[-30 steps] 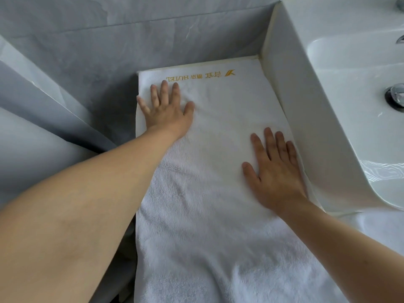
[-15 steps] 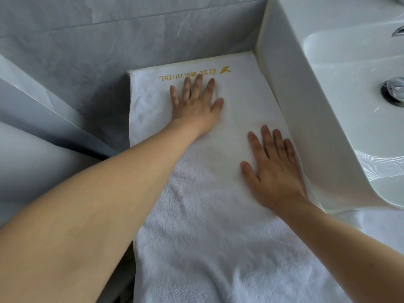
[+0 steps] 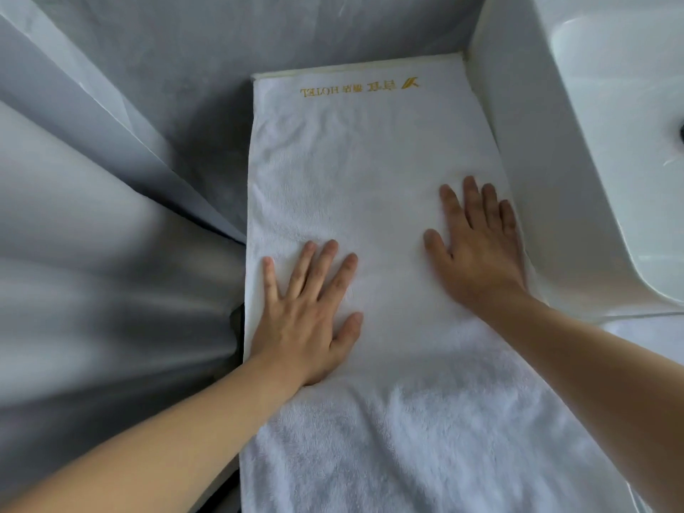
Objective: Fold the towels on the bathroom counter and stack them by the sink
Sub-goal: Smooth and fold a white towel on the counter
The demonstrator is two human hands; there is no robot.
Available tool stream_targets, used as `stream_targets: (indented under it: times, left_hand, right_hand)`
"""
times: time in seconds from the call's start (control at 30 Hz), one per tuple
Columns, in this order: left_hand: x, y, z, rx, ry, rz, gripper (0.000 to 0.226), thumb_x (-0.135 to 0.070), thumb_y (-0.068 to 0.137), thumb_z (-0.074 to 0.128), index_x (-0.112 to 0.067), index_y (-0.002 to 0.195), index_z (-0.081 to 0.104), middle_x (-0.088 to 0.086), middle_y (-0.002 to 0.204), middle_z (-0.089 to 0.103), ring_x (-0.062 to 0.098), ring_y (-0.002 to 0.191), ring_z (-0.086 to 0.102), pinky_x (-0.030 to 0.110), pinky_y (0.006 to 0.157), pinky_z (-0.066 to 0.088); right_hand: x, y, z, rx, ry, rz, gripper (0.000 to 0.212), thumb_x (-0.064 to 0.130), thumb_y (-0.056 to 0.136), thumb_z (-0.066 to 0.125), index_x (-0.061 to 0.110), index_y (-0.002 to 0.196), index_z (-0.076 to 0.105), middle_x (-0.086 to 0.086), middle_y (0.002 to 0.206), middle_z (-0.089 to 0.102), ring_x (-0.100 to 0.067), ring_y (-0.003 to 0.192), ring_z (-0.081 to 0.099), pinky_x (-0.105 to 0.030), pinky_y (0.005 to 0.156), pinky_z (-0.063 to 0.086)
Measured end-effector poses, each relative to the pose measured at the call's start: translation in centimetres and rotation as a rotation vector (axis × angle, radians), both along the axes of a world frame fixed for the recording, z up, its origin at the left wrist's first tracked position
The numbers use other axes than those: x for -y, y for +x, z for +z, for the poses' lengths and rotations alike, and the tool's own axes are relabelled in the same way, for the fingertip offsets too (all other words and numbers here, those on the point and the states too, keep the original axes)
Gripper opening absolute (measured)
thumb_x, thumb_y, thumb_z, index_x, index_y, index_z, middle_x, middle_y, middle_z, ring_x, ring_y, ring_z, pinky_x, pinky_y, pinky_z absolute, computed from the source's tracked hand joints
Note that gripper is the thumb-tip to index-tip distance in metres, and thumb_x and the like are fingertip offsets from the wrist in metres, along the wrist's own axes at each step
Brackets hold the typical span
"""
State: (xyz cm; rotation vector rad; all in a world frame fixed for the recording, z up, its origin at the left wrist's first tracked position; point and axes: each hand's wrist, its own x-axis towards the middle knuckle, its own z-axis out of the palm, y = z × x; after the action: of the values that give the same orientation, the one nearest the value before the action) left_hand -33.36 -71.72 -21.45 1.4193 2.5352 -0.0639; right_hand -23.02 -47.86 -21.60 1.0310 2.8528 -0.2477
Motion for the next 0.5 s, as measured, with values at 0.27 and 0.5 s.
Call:
stream_targets:
  times: [0.27, 0.5]
  left_hand:
    - [-0.1, 0.0, -0.4, -0.041, 0.048, 0.027, 0.074, -0.064, 0.091, 0.01, -0.035, 0.157, -0.006, -0.006, 0.165, -0.014, 0.016, 0.15, -0.02, 0.065, 0.116, -0.006]
    - [-0.2, -0.5, -0.8, -0.039, 0.057, 0.031, 0.074, -0.068, 0.088, 0.009, -0.039, 0.155, -0.008, -0.01, 0.165, -0.013, 0.014, 0.15, -0.021, 0.063, 0.116, -0.009]
  right_hand:
    - [-0.2, 0.0, 0.5, -0.037, -0.068, 0.013, 0.063, 0.045, 0.1, 0.026, 0.019, 0.156, 0.011, -0.008, 0.164, -0.002, -0.025, 0.15, -0.005, -0.04, 0.121, -0.007]
    - [5.0, 6.1, 6.4, -0.463, -0.177, 0.111, 0.048, 0.035, 0.098, 0.035, 0.017, 0.141, 0.045, -0.004, 0.154, 0.033, -0.024, 0.136, 0.037, -0.038, 0.112, 0.027]
